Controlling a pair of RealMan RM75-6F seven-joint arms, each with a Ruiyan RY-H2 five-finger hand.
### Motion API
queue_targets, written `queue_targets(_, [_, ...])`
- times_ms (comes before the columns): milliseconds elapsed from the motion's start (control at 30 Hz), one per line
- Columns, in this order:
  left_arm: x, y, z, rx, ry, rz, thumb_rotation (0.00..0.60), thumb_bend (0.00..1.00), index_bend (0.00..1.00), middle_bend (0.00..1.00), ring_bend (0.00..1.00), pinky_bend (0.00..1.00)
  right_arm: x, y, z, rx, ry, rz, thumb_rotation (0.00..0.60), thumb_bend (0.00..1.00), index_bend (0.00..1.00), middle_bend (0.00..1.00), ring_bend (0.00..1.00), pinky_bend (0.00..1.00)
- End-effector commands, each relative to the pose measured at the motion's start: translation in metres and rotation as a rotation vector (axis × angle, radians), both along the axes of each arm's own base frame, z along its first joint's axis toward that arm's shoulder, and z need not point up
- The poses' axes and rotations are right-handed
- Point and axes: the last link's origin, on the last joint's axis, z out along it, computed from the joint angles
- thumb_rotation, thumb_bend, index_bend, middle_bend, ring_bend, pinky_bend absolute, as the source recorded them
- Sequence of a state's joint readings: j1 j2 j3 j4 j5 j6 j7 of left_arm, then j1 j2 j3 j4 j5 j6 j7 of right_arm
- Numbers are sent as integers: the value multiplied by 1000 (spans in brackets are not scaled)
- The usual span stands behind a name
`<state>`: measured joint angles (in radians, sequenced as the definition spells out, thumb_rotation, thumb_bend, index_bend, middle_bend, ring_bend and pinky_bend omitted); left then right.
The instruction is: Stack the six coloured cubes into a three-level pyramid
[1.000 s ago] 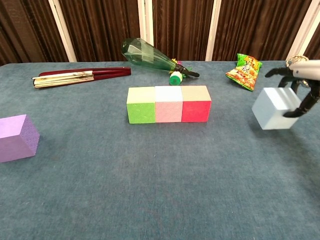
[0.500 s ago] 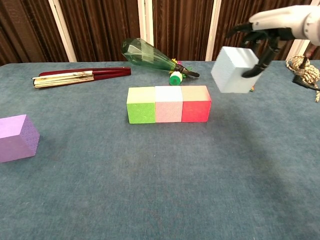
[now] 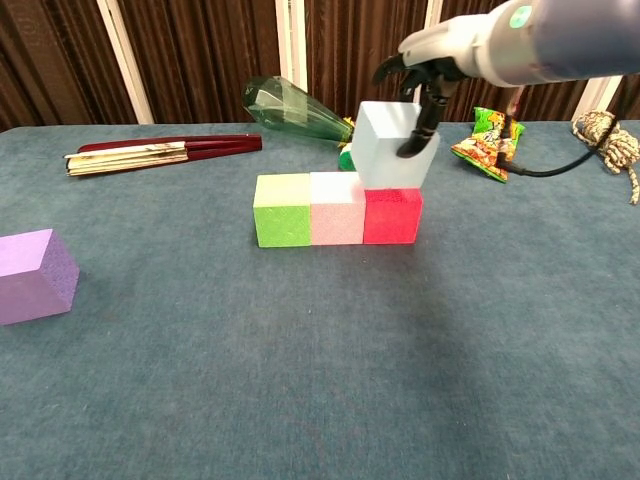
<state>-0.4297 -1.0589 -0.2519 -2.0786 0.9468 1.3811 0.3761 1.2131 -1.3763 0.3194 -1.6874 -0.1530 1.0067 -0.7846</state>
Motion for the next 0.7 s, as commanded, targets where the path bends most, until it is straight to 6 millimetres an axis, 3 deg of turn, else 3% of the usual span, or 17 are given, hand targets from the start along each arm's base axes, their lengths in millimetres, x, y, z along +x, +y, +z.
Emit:
queue_targets(33, [-1, 1, 1, -2, -6, 2, 600, 41, 0, 0, 0, 0, 25, -8, -14, -33, 18, -41, 600, 309, 25, 422, 370, 0])
queue_targets(333, [-3, 3, 3, -8, -23, 11, 600, 41, 0, 0, 0, 0, 46, -13, -32, -49, 49, -125, 600, 309, 52, 422, 370, 0])
queue_targets(700, [-4, 4, 5, -11, -35, 18, 600, 40, 0, 0, 0, 0, 50, -17, -39, -46, 95, -156, 600, 309, 52, 422, 370, 0])
